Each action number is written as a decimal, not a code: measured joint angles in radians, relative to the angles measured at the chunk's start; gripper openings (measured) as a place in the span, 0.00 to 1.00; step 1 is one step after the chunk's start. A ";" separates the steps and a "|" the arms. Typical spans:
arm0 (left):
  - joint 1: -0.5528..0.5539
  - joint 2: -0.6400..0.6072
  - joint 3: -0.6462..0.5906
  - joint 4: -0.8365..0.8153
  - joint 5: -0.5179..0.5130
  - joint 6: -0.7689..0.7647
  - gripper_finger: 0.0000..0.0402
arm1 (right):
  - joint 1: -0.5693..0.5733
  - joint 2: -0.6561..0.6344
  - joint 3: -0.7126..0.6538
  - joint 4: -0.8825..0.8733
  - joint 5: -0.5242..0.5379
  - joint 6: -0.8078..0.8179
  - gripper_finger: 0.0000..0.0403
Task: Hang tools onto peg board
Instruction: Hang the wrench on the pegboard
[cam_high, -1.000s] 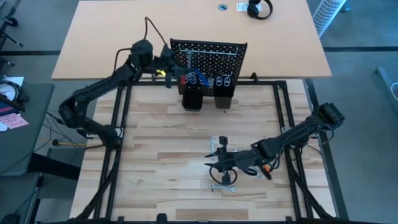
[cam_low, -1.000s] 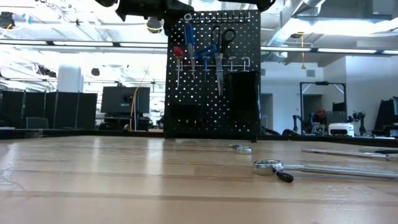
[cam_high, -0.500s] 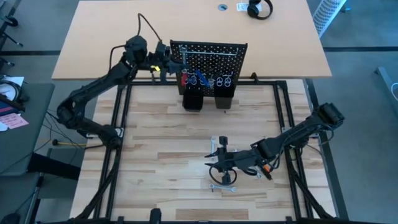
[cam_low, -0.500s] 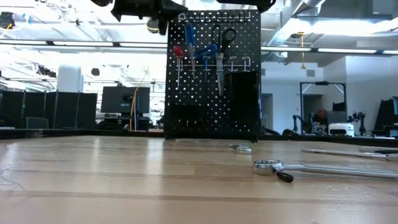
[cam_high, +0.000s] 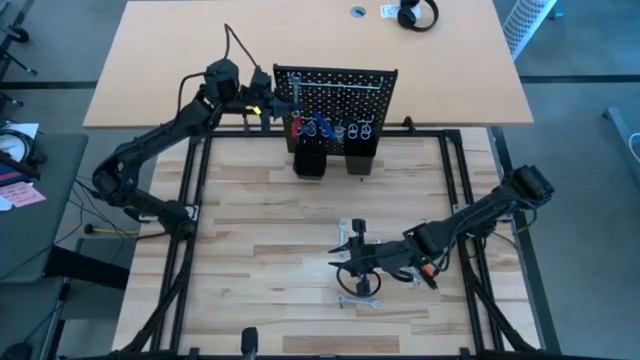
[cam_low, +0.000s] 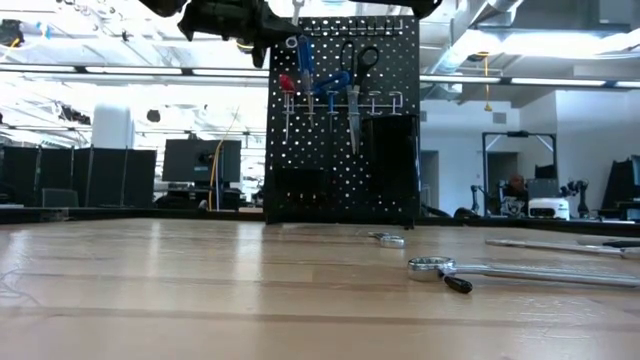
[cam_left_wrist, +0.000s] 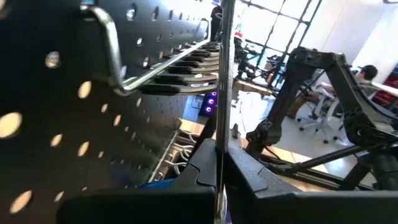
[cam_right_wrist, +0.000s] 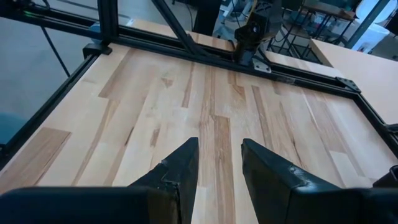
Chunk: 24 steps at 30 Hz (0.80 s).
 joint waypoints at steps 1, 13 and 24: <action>0.000 0.000 0.000 -0.001 0.000 0.000 0.00 | 0.000 0.000 0.000 0.000 0.000 0.000 0.33; 0.006 0.094 0.001 0.028 -0.003 -0.044 0.00 | 0.000 0.000 0.000 0.022 0.000 -0.012 0.33; 0.006 0.093 0.001 0.018 0.000 -0.043 0.03 | 0.002 0.000 0.000 0.014 -0.001 -0.015 0.33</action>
